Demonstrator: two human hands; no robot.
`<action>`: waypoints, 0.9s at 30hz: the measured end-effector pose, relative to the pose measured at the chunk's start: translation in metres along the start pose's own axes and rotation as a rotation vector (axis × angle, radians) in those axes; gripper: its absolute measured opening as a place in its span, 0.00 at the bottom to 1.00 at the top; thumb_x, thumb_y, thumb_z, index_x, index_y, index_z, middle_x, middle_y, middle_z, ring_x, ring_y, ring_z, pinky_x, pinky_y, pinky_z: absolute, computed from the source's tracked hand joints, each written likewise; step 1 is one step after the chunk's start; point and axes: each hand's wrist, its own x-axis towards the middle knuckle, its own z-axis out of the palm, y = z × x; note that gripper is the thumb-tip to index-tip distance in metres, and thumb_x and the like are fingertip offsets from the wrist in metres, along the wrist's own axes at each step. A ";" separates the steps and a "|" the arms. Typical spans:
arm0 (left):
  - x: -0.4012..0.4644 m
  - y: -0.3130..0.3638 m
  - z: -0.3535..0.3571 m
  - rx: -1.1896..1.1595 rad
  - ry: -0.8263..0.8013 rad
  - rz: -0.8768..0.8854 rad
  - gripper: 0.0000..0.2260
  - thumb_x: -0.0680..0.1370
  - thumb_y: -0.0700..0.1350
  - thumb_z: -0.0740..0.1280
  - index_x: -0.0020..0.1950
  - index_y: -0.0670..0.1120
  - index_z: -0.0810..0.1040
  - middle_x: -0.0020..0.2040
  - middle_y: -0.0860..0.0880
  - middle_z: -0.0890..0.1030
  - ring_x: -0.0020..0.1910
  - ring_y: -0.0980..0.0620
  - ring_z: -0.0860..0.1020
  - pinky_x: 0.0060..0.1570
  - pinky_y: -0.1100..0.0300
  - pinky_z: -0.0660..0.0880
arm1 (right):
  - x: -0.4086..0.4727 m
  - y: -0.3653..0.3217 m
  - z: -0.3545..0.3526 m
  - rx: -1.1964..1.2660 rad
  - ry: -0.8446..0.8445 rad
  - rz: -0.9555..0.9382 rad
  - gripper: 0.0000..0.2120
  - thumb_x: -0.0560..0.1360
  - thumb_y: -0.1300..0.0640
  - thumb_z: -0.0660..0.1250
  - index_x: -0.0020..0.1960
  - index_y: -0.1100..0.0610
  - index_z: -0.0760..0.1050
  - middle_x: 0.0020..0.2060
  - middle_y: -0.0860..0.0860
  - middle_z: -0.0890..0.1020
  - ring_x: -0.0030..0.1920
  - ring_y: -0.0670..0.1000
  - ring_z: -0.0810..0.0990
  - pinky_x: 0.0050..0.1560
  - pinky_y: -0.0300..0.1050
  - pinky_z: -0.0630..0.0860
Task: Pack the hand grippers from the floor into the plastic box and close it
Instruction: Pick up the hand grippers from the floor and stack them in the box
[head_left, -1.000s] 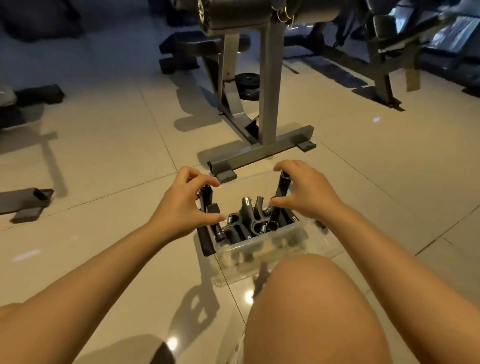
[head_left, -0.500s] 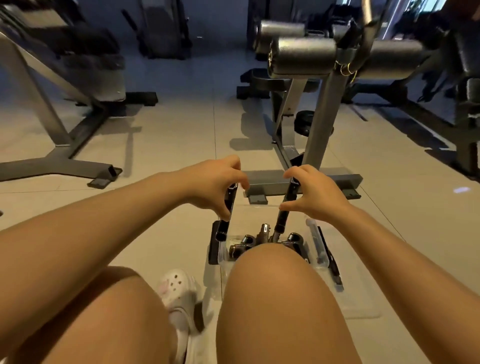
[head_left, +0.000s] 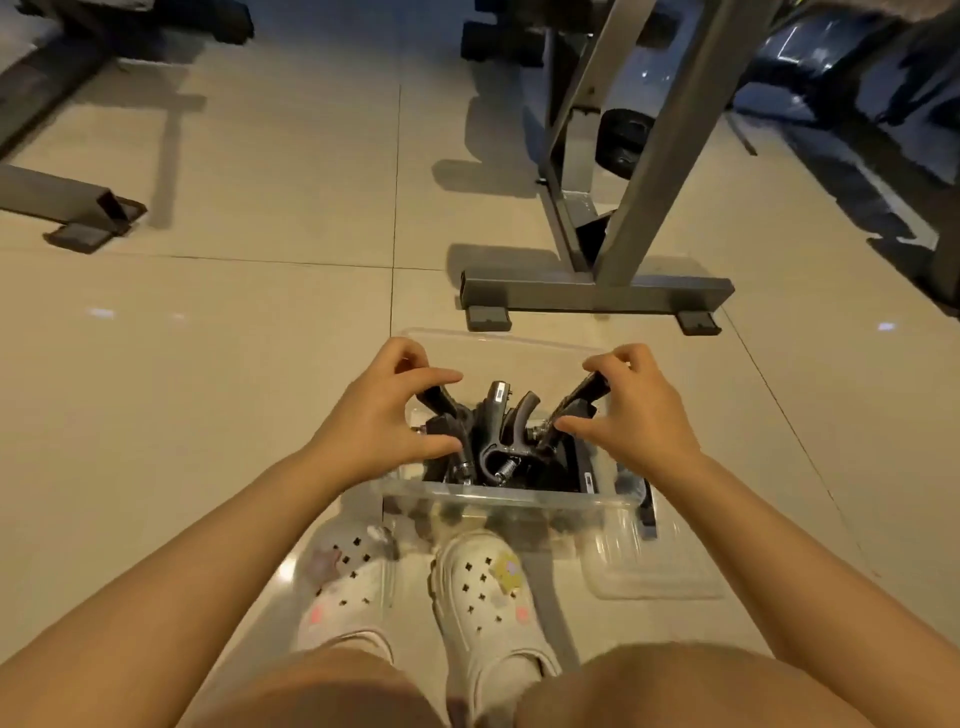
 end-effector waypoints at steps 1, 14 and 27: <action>0.001 -0.010 0.013 -0.023 0.021 -0.016 0.28 0.64 0.50 0.79 0.63 0.53 0.77 0.54 0.54 0.66 0.55 0.56 0.69 0.60 0.58 0.71 | 0.003 0.010 0.011 0.009 0.017 0.017 0.31 0.65 0.44 0.76 0.64 0.51 0.71 0.62 0.49 0.67 0.54 0.47 0.71 0.53 0.36 0.69; -0.015 -0.053 0.085 -0.057 0.232 -0.071 0.27 0.63 0.52 0.76 0.61 0.49 0.78 0.54 0.53 0.67 0.53 0.65 0.68 0.53 0.76 0.66 | -0.033 0.069 0.085 -0.174 0.076 0.149 0.32 0.61 0.34 0.73 0.55 0.55 0.73 0.49 0.54 0.71 0.51 0.55 0.71 0.52 0.51 0.65; -0.029 -0.035 0.082 -0.318 0.446 -0.198 0.34 0.62 0.43 0.81 0.61 0.58 0.68 0.60 0.62 0.65 0.61 0.61 0.70 0.59 0.61 0.74 | -0.008 0.008 0.071 0.043 0.005 0.026 0.30 0.70 0.38 0.67 0.67 0.48 0.67 0.64 0.50 0.68 0.65 0.52 0.66 0.61 0.48 0.63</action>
